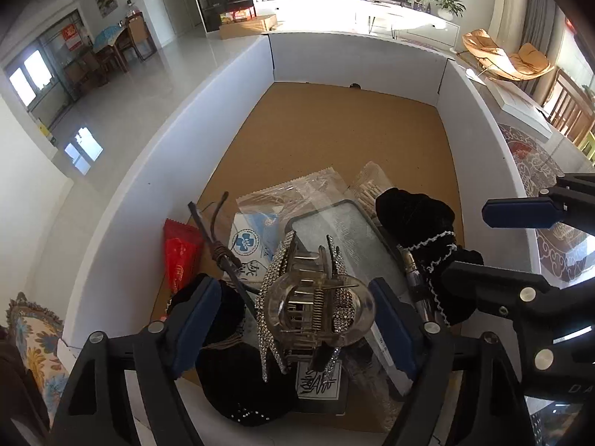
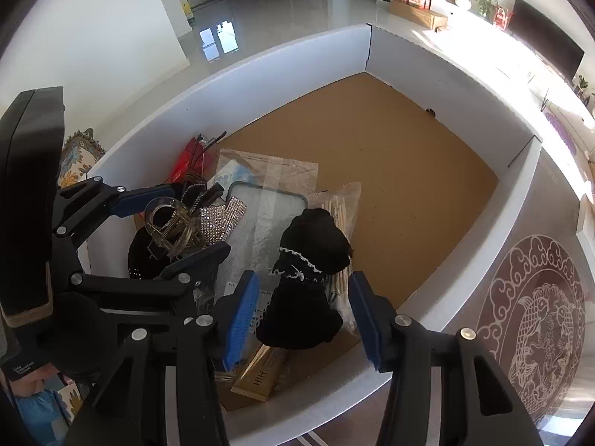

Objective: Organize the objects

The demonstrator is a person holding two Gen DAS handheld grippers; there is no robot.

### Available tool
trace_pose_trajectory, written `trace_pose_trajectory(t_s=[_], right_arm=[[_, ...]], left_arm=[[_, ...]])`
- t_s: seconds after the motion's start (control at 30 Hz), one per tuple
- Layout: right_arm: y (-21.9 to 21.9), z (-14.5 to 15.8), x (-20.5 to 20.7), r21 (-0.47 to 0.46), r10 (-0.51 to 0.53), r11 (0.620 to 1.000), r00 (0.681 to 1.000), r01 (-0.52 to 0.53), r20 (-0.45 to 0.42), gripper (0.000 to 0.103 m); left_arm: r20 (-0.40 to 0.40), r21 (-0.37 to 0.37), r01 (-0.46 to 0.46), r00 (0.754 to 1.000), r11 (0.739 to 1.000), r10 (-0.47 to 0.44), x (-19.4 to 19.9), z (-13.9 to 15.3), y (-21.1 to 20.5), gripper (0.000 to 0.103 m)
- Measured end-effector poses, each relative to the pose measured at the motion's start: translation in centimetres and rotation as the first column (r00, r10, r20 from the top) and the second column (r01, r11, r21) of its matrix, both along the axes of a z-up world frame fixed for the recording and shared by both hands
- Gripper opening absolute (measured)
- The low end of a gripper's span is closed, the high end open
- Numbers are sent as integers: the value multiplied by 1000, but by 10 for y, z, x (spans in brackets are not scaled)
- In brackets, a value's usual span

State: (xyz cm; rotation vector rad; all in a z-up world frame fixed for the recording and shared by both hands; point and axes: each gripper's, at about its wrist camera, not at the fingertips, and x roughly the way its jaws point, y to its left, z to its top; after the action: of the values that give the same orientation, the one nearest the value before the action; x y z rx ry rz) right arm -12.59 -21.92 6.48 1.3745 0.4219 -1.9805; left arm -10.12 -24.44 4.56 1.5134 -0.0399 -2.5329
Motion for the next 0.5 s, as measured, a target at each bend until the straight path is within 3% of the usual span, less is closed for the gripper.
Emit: trace_pose_trajectory(t_s=[0.1,0.2,0.27,0.37,0.5], right_arm=[[11,11,5,2,-14,1000,999,15,-45,88],[17,24,2,1,-25,1000,996,25,-80,89],[20,32,5,7,-25,1000,994,26,-103,91],[16,40,5,20,-11,1000,992,14,-129,93],[13,46,9,26,-6,1000,990,10,-140,93]], left_arm=[[-66,-98,2,998,995,-9,8,8,10,86],[-138,-156,-32,990,987,11,20,23,15,87],[-166,-131,-35,986,991,13,25,31,15,87],[-159,-78,-61,986,995,48,30,34,12,87],[-119,-77,-101,989,992,92,30,33,9,87]])
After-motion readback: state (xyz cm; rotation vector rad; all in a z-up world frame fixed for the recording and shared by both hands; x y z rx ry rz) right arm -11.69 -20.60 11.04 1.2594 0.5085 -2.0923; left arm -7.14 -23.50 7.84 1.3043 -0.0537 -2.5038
